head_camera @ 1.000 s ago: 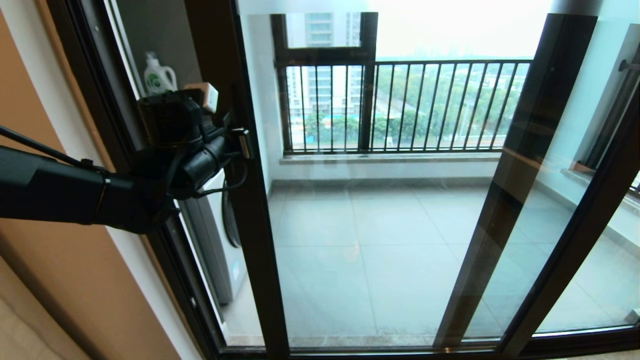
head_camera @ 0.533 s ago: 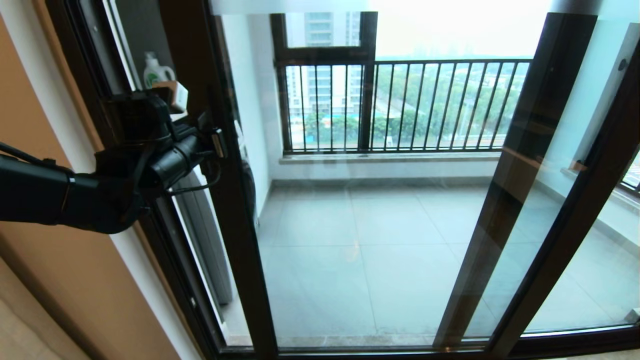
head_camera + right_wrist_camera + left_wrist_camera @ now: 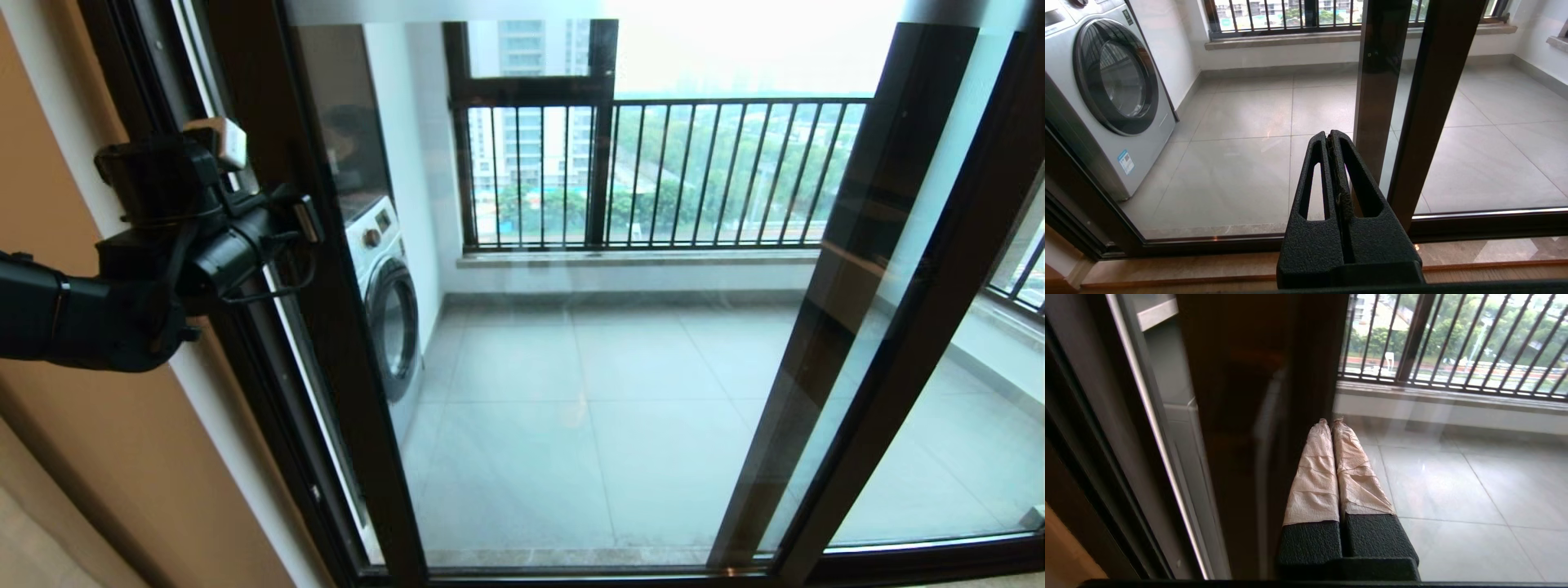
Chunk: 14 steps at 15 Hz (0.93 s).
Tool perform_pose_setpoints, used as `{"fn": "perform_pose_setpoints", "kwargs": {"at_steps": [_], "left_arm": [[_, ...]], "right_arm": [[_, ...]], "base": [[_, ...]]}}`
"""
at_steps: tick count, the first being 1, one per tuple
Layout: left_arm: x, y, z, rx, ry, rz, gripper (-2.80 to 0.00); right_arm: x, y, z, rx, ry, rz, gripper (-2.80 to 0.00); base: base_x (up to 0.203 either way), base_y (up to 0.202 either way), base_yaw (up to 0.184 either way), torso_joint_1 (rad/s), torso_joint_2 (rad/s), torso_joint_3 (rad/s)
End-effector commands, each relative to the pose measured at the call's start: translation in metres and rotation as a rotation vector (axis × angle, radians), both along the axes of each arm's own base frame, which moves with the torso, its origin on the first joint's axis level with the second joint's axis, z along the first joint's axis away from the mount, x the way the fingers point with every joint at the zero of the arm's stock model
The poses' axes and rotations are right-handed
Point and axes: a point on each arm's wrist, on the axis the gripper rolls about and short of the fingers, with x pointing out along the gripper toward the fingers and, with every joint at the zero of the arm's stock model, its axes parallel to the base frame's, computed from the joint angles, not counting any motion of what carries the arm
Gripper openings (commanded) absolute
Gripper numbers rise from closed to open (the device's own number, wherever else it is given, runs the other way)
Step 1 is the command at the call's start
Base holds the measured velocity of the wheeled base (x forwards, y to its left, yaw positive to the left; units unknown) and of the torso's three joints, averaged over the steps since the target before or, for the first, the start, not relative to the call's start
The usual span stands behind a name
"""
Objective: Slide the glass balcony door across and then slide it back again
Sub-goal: Close the slid door
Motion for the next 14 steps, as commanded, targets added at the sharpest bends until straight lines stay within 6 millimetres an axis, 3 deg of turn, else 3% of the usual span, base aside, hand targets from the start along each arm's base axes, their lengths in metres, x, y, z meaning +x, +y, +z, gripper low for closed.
{"fn": "perform_pose_setpoints", "kwargs": {"at_steps": [1, 5, 9, 14], "left_arm": [[-0.005, 0.0, 0.0, 0.0, 0.004, -0.009, -2.8], [-0.016, 0.001, -0.012, 0.007, 0.053, -0.026, -2.8], [-0.018, 0.004, -0.011, 0.001, 0.008, -0.019, -2.8], [-0.012, 0.038, -0.01, 0.005, 0.004, 0.028, -2.8]], "right_arm": [[0.0, 0.0, 0.0, 0.0, 0.001, 0.0, -2.8], [0.0, 0.0, 0.0, 0.0, 0.001, 0.001, -2.8], [0.0, 0.0, 0.0, 0.0, 0.001, 0.0, -2.8], [0.0, 0.0, 0.0, 0.0, 0.001, 0.0, -2.8]], "base": [[0.0, 0.0, 0.0, 0.0, 0.0, 0.0], [0.0, 0.0, 0.0, 0.0, 0.0, 0.0], [0.0, 0.0, 0.0, 0.0, 0.0, 0.0], [0.0, 0.0, 0.0, 0.0, 0.0, 0.0]]}}
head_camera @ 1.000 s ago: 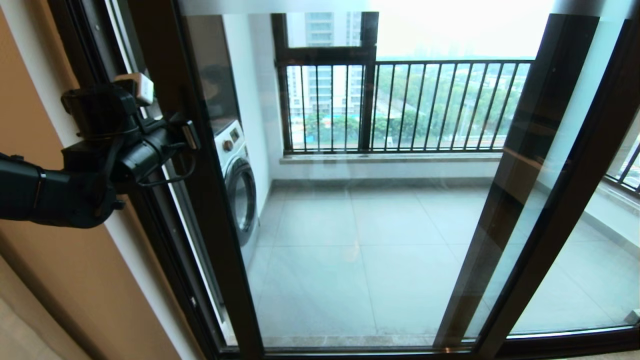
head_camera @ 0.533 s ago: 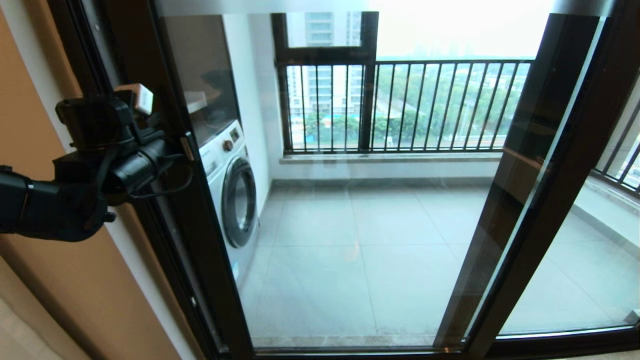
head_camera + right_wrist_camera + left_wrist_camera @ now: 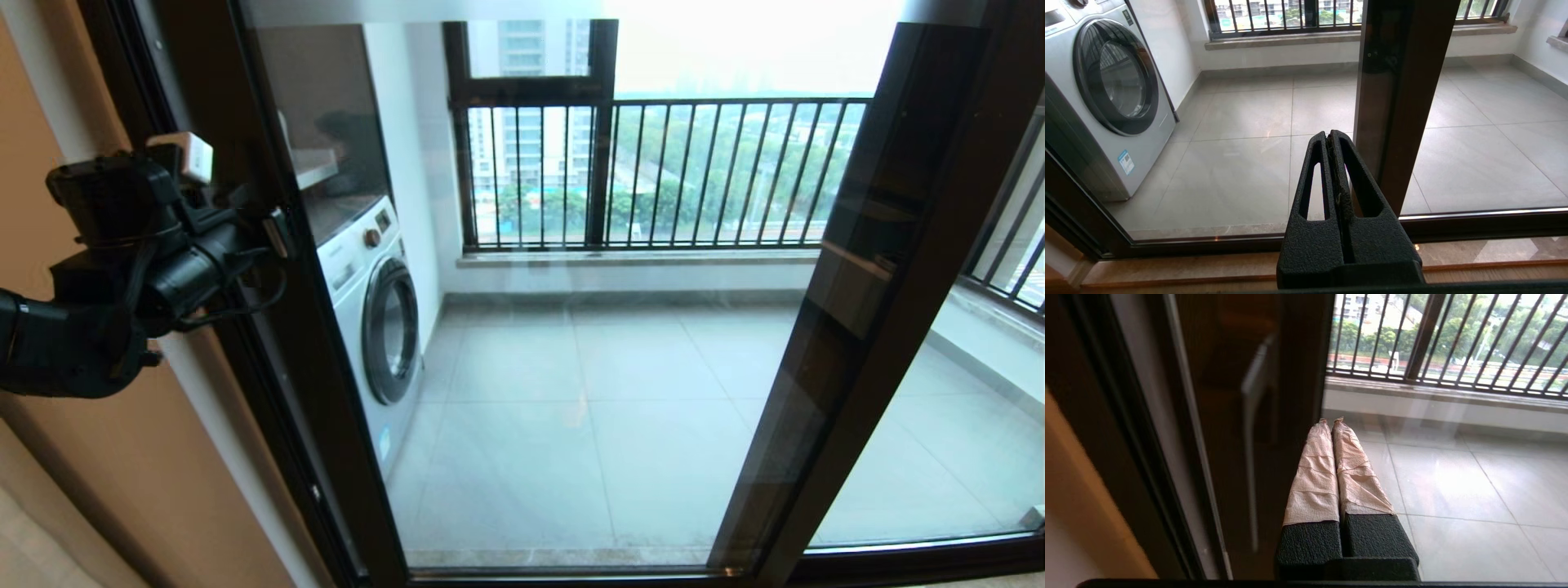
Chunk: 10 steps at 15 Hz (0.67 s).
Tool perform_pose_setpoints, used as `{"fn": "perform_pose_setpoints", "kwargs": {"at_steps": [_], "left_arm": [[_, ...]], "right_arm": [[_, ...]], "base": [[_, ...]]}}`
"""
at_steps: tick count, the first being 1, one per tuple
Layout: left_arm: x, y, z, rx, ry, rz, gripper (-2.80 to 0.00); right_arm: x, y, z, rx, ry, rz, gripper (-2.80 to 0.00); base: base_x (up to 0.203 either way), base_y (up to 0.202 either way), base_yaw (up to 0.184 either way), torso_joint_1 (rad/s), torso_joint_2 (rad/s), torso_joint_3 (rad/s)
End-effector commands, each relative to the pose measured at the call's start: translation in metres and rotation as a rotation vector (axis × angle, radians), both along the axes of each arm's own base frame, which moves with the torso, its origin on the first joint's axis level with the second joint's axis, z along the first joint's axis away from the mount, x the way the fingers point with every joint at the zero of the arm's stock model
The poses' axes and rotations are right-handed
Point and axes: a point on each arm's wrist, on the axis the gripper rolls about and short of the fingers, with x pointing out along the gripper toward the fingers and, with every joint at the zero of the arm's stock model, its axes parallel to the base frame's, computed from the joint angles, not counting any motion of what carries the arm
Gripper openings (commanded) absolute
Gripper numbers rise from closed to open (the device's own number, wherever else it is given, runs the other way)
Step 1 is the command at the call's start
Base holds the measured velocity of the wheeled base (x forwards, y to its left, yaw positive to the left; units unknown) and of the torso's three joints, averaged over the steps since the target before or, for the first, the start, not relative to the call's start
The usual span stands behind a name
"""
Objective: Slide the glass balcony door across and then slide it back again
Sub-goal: Close the slid door
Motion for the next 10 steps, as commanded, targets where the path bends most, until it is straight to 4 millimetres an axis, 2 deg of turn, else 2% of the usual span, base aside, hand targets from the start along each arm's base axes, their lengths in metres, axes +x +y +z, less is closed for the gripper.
{"fn": "perform_pose_setpoints", "kwargs": {"at_steps": [1, 10], "left_arm": [[0.004, 0.013, -0.001, 0.0, -0.002, 0.03, -2.8], [0.042, 0.045, -0.005, 0.001, -0.018, 0.099, -2.8]], "right_arm": [[0.0, 0.0, 0.0, 0.0, 0.0, 0.002, -2.8], [0.0, 0.0, 0.0, 0.0, 0.0, 0.002, -2.8]], "base": [[0.0, 0.0, 0.0, 0.0, 0.0, 0.0], [0.0, 0.0, 0.0, 0.0, 0.0, 0.0]]}}
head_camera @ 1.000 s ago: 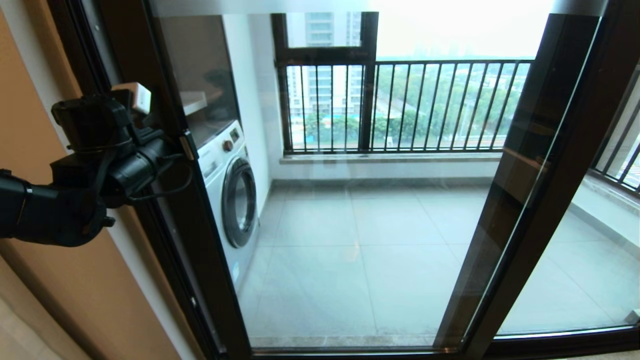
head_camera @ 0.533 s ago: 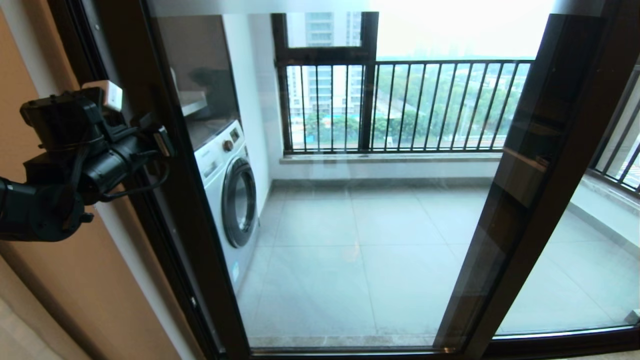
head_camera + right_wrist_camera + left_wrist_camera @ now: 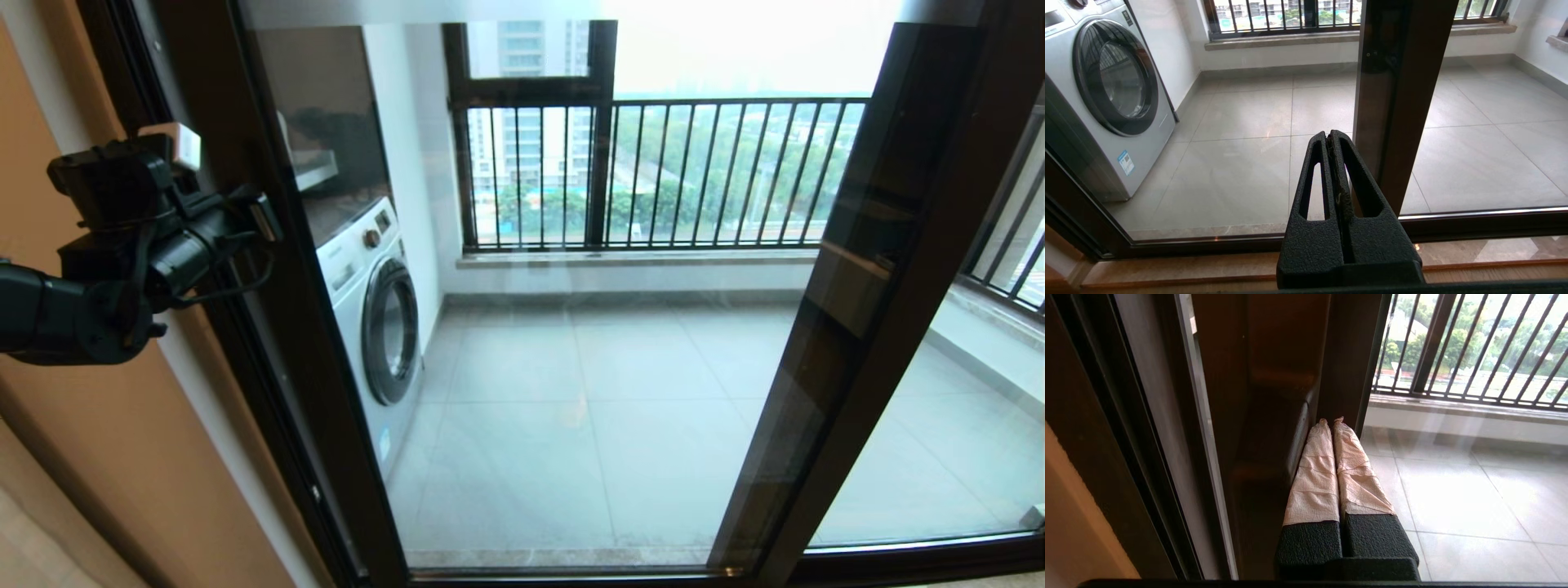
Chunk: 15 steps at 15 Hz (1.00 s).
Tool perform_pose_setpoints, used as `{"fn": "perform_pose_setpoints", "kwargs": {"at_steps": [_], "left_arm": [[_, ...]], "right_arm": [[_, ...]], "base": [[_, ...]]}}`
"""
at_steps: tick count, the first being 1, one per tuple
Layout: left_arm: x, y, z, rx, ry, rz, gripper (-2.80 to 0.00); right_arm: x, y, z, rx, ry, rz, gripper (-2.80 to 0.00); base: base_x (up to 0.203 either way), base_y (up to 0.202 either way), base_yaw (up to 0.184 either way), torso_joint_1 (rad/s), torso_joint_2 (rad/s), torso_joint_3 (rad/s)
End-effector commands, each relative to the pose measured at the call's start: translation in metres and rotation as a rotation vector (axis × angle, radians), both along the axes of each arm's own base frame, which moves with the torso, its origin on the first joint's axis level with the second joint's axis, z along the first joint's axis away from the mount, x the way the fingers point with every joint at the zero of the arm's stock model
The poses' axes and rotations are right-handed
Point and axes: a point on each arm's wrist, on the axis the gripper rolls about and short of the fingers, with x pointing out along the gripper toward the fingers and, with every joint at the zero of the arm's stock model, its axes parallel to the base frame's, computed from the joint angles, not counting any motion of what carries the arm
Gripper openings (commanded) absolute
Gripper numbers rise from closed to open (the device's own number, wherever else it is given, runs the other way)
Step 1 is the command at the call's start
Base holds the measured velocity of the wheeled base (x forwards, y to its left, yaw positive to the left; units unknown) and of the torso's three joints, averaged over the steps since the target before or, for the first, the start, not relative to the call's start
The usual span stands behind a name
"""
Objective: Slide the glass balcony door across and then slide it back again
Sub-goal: Close the slid door
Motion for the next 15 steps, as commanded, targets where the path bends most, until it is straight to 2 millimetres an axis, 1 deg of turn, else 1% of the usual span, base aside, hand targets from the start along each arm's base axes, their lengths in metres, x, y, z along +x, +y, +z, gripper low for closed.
{"fn": "perform_pose_setpoints", "kwargs": {"at_steps": [1, 8, 13, 15], "left_arm": [[0.01, 0.01, -0.008, -0.003, 0.022, 0.031, -2.8], [0.007, 0.034, -0.008, 0.0, 0.029, 0.06, -2.8], [0.006, 0.04, -0.008, 0.003, 0.029, 0.068, -2.8], [0.006, 0.044, -0.005, 0.006, 0.019, 0.078, -2.8]], "right_arm": [[0.0, 0.0, 0.0, 0.0, 0.001, 0.001, -2.8], [0.0, 0.0, 0.0, 0.0, 0.001, 0.0, -2.8], [0.0, 0.0, 0.0, 0.0, 0.001, 0.001, -2.8], [0.0, 0.0, 0.0, 0.0, 0.001, 0.0, -2.8]], "base": [[0.0, 0.0, 0.0, 0.0, 0.0, 0.0], [0.0, 0.0, 0.0, 0.0, 0.0, 0.0], [0.0, 0.0, 0.0, 0.0, 0.0, 0.0], [0.0, 0.0, 0.0, 0.0, 0.0, 0.0]]}}
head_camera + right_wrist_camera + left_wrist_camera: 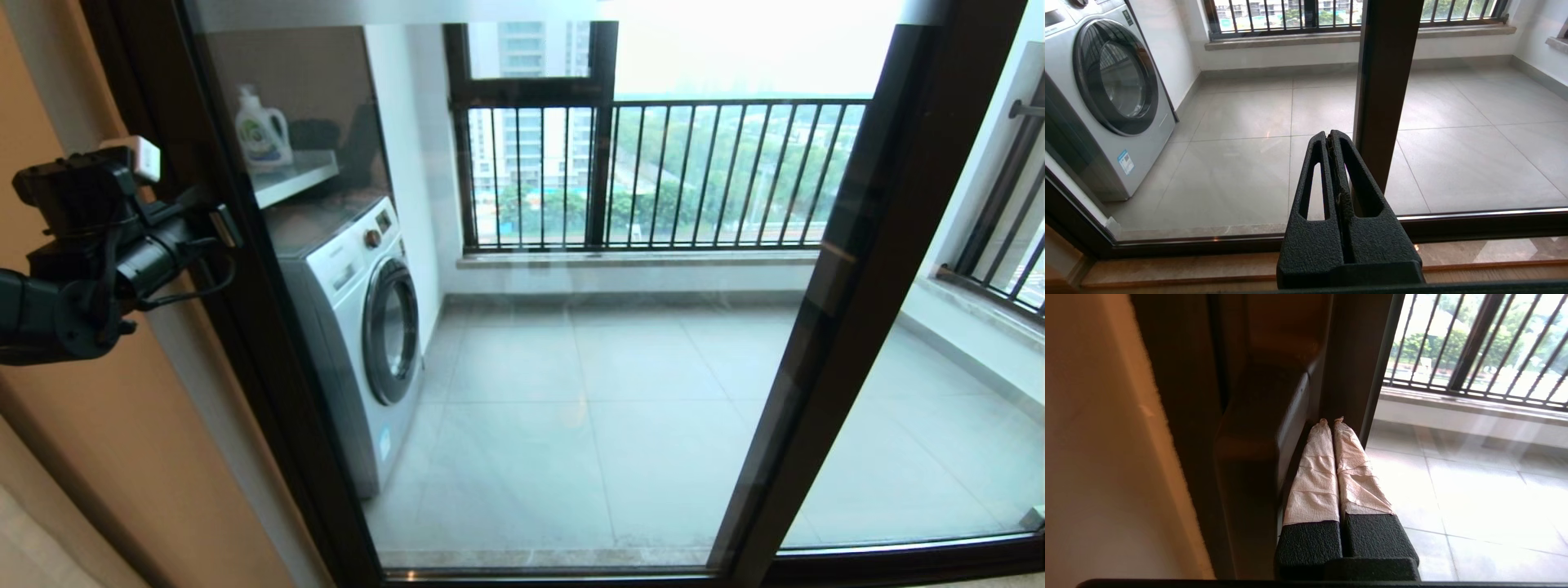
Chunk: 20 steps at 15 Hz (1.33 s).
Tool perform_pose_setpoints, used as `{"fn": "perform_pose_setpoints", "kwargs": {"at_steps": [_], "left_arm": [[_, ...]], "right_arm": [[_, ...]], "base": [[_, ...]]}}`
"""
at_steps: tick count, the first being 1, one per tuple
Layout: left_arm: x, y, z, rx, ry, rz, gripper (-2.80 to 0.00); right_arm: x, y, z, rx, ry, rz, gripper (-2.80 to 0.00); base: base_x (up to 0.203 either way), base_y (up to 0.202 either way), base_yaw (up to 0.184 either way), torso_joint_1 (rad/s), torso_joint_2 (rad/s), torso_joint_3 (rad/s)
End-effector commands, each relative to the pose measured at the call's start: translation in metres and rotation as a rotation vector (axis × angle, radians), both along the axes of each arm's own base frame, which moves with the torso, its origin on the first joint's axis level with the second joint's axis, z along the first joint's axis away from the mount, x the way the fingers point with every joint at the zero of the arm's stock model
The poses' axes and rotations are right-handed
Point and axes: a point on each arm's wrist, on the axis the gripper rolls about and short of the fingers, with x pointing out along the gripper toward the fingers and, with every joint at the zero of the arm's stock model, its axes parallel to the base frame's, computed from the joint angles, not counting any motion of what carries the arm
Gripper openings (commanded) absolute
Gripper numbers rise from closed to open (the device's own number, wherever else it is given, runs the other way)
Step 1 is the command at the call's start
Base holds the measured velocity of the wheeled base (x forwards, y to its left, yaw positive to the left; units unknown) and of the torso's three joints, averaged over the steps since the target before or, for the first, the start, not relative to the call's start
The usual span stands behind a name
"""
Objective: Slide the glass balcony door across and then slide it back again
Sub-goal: Close the slid door
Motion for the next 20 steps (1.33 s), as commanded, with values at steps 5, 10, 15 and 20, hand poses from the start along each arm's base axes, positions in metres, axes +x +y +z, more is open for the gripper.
{"fn": "perform_pose_setpoints", "kwargs": {"at_steps": [5, 10, 15, 20], "left_arm": [[-0.001, 0.021, 0.006, 0.007, -0.017, 0.018, -2.8], [0.0, 0.028, 0.002, 0.005, -0.009, 0.033, -2.8], [-0.004, 0.028, 0.007, 0.007, -0.021, 0.029, -2.8], [-0.027, 0.02, 0.016, 0.011, -0.026, -0.013, -2.8]], "right_arm": [[0.0, 0.0, 0.0, 0.0, 0.0, 0.001, -2.8], [0.0, 0.0, 0.0, 0.0, 0.001, 0.001, -2.8], [0.0, 0.0, 0.0, 0.0, 0.001, 0.001, -2.8], [0.0, 0.0, 0.0, 0.0, 0.003, 0.001, -2.8]], "base": [[0.0, 0.0, 0.0, 0.0, 0.0, 0.0], [0.0, 0.0, 0.0, 0.0, 0.0, 0.0], [0.0, 0.0, 0.0, 0.0, 0.0, 0.0], [0.0, 0.0, 0.0, 0.0, 0.0, 0.0]]}}
